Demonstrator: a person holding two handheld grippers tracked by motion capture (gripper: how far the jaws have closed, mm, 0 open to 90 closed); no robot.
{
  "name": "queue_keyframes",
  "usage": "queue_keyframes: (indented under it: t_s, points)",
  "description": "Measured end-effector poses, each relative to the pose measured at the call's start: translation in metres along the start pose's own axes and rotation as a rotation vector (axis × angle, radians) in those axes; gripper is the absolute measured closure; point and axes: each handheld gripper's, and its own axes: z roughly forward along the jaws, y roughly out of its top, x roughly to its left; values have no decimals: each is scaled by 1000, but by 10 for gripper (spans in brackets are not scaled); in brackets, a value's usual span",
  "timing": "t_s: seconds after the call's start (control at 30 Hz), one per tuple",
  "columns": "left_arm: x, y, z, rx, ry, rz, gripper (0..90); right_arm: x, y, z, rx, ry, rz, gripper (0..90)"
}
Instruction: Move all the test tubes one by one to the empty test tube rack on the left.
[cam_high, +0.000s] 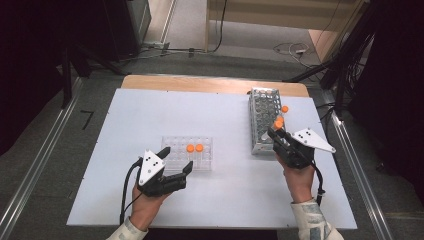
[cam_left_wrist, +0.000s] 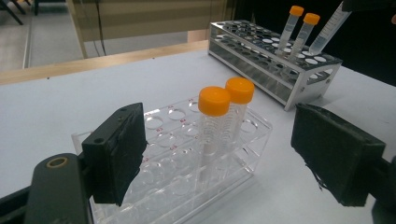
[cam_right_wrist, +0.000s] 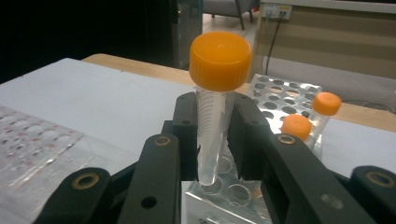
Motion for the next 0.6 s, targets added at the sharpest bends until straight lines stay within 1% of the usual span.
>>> queue_keyframes:
  t_s: [0.17,0.27,0.47,0.6]
  points:
    - [-1,0,0,3,0,5,181,12,-1,-8,2,46,-26,716]
    - [-2,0,0,4,-4,6,181,18,-4,-11,10,76,-32,716]
    - [-3,0,-1,3,-6,13,181,32,-17,-12,53,129,-50,718]
    - [-4,0,-1,2,-9,14,181,40,-23,-13,72,154,-66,718]
